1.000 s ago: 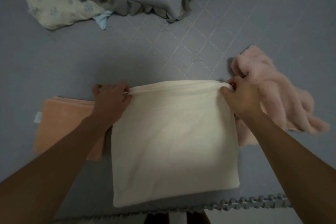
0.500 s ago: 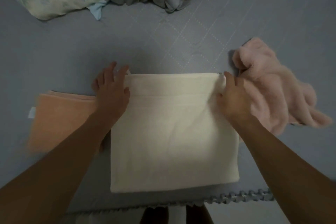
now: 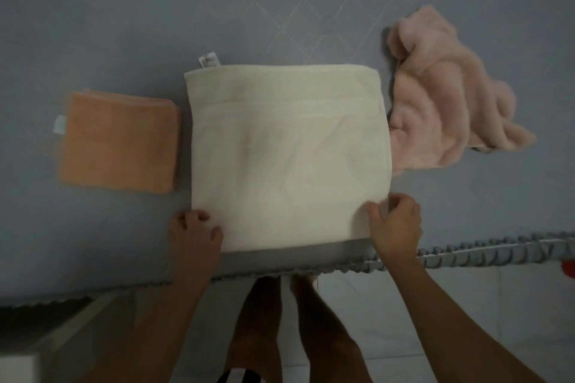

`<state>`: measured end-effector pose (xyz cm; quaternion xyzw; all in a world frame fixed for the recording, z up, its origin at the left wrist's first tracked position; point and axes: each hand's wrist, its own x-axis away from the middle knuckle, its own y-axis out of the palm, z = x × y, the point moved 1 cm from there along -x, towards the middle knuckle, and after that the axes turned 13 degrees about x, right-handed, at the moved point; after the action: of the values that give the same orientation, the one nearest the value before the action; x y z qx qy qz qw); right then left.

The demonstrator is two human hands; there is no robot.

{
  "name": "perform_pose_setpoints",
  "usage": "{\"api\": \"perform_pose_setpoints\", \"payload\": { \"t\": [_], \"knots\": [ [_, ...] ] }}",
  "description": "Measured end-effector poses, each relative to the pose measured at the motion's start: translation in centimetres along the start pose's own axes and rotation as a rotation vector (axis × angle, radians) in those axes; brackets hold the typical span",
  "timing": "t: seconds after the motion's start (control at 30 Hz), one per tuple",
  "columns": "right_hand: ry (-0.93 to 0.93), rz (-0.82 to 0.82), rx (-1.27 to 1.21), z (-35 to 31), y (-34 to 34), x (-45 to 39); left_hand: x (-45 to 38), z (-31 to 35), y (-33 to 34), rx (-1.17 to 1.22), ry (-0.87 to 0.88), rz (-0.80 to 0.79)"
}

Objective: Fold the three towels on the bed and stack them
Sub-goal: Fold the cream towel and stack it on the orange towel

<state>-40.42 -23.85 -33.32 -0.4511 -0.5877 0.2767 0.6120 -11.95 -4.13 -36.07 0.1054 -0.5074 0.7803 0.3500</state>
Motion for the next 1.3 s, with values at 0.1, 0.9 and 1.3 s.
{"api": "perform_pose_setpoints", "payload": {
  "t": [0.1,0.9,1.3],
  "knots": [
    [0.146,-0.174,-0.239,1.8,1.3,0.8,0.6,-2.3,0.1,0.277,-0.211,0.061],
    [-0.250,-0.519,-0.801,3.2,-11.9,2.8,7.2,0.2,-10.9,0.238,0.138,-0.153],
    [-0.507,-0.092,0.038,-13.0,-11.7,-9.8,-11.0,10.3,-8.2,0.112,0.165,0.025]
  ]
}}
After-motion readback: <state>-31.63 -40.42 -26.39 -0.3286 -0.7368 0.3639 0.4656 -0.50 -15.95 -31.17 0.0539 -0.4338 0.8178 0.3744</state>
